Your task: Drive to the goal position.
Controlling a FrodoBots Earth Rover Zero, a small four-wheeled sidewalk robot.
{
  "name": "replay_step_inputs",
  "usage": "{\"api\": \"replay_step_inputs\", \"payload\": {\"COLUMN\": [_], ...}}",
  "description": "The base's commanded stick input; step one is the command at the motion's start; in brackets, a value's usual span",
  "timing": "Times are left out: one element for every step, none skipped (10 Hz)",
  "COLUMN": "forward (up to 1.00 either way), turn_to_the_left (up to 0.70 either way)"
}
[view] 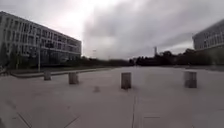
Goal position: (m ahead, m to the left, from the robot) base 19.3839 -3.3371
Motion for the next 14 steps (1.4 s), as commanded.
{"api": "replay_step_inputs", "payload": {"forward": [0.70,0.70,0.70,0.70,0.70,0.70,0.70,0.70,0.70,0.70,0.70,0.70,0.70,0.70], "turn_to_the_left": [0.00,0.00,0.00,0.00,0.00,0.00,-0.08,-0.23,-0.31,-0.31,-0.31,-0.31,-0.31,-0.31]}}
